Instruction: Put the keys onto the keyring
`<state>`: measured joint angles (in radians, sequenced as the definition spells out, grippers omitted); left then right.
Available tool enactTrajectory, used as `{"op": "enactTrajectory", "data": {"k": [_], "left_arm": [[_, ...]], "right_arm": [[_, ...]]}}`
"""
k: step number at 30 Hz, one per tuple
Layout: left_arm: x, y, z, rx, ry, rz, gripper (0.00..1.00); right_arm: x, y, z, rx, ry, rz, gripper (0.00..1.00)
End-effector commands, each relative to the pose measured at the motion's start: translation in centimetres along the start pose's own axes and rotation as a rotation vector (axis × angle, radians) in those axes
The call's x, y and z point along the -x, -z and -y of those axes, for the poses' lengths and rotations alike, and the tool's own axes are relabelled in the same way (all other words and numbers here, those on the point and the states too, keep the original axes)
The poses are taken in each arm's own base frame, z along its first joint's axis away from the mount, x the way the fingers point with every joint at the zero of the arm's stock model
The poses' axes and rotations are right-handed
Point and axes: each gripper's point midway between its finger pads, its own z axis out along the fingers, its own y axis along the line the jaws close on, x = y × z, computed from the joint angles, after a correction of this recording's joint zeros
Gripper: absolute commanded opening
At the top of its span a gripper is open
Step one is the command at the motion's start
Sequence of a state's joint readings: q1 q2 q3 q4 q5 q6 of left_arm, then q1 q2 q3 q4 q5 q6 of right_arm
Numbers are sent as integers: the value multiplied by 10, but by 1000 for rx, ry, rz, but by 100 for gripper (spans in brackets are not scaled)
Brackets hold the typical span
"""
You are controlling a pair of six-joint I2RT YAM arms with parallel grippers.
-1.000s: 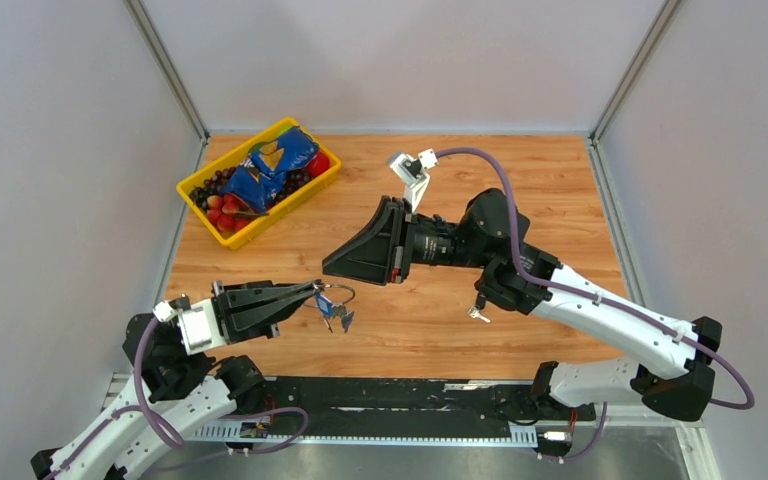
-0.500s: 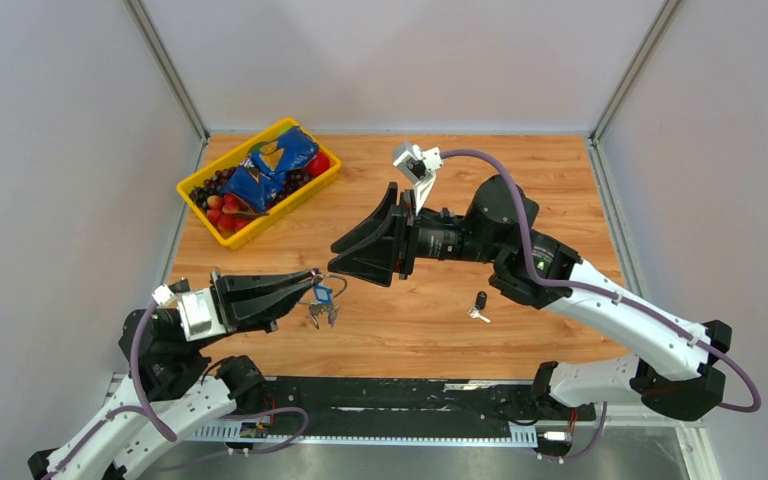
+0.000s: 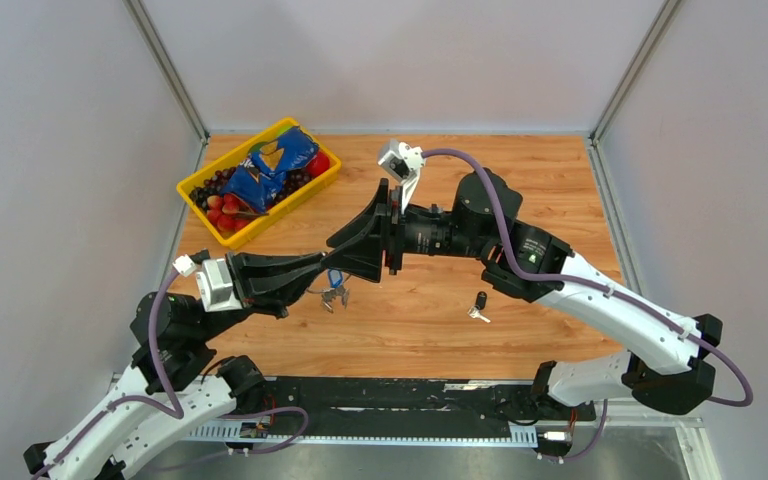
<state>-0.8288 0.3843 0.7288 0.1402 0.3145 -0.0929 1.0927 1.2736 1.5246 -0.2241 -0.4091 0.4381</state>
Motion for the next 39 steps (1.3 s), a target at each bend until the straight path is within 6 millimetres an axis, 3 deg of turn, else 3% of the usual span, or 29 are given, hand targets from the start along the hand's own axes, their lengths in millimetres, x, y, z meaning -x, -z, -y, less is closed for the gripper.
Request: {"op": "enactTrajectory", "data": {"k": [1,15,21,30,34,39], "left_arm": [[17,-5,-5,27,14,28,23],[14,-3,-13,71,-3,20,23],[13,-2,-15,80,-7,16,22],[17,0,-12,67,-17,9,20],[23,2,-6,41,-8,21,20],[30,3,3,-1,12,32,20]], "right_arm": [[19,-2,-1,-18,50,40,49],[4,-7,24,-124,60,-9,38],[4,5,22,-132,100,1,47],[0,39,24,-153,332,10,62],[-15,49,20,-96,439,-28,72],[-40,52,30,-64,550,-91,72]]}}
